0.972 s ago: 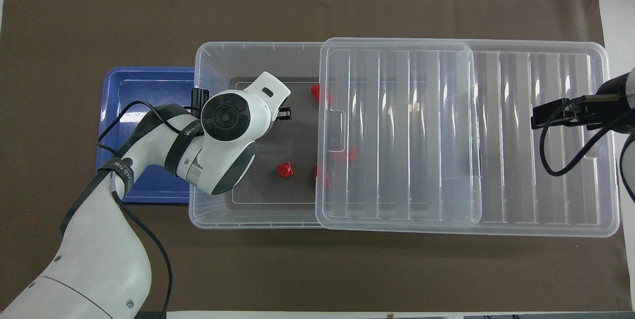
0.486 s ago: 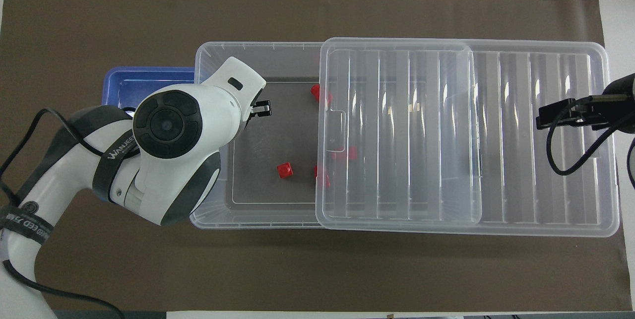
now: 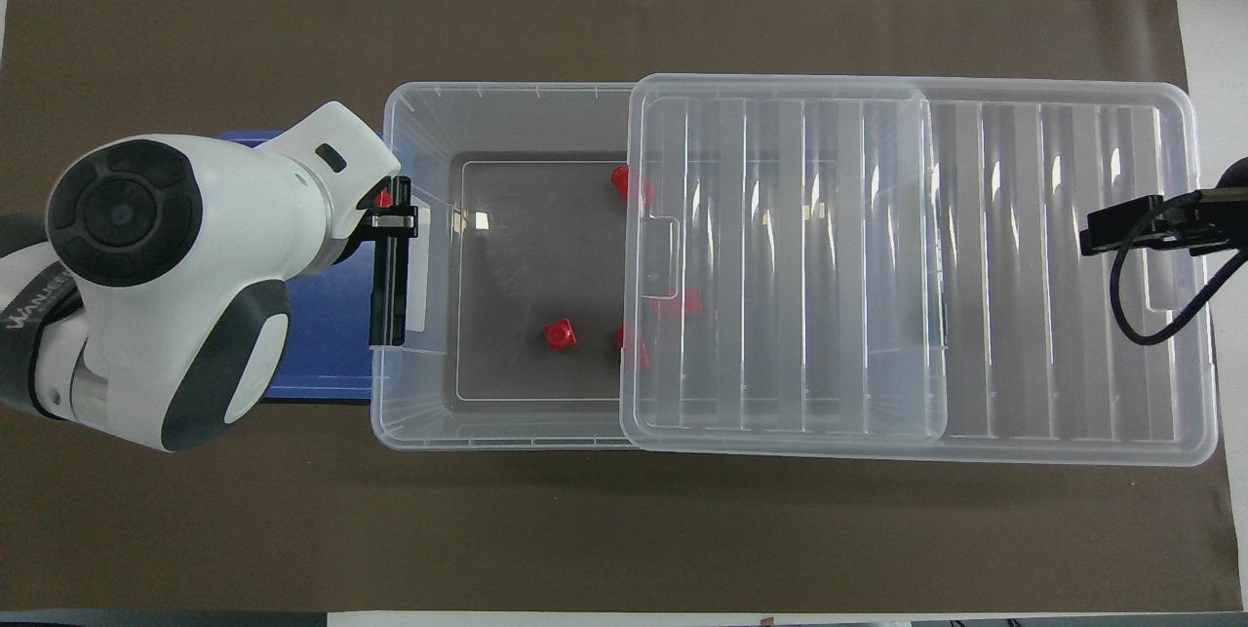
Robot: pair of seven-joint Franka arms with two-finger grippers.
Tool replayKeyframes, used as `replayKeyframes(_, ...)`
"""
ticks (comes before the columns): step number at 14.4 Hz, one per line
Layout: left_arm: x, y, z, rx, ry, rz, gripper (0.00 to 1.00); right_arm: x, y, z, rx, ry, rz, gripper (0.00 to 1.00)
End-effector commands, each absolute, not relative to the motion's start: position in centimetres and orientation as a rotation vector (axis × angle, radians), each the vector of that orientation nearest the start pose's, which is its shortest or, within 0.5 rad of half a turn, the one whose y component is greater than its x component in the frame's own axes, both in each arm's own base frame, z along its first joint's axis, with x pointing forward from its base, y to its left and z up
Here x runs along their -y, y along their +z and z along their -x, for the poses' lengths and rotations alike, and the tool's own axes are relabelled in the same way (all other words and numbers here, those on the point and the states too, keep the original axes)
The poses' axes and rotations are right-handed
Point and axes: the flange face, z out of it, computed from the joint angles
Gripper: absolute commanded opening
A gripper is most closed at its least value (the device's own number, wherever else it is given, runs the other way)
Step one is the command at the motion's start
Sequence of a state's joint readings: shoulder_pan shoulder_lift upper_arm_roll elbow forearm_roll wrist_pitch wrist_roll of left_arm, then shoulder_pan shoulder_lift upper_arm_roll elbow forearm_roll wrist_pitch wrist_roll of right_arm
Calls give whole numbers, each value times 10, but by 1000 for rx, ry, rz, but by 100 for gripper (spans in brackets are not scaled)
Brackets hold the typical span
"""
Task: Place red block in blue tray from box
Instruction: 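Carry the red block over the blue tray with the left gripper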
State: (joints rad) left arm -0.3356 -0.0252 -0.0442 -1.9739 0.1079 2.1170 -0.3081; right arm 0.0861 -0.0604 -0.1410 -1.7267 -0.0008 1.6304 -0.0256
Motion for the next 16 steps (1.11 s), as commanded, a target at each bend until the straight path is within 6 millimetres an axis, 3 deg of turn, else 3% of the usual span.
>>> replayKeyframes(1,154,476,-524,-294,-244,3089,0,35,597,-528,-24,73,3138,100)
replayKeyframes(5,94,418,-532,-193,-249,3111,0,33,598,-529,-15,56,3137,100)
replayKeyframes(8,70,376,-541,-235,-244,3105,0,33,598,-527,-27,59,3137,100)
replayKeyframes(10,68,355,-548,-237,-256,3108,0,36,596,-526,-8,61,3136,100)
replayKeyframes(11,69,343,-550,-238,-242,3110,0,49,595,-524,7,42,3133,88)
replayKeyframes(12,69,335,-552,-238,-230,3112,0,69,591,-526,100,-28,3135,25)
replayKeyframes(13,67,329,-553,-234,-225,3113,0,84,583,-524,166,-45,3132,0)
replayKeyframes(16,58,315,-555,-208,-196,3116,0,140,556,-519,110,-74,3134,0)
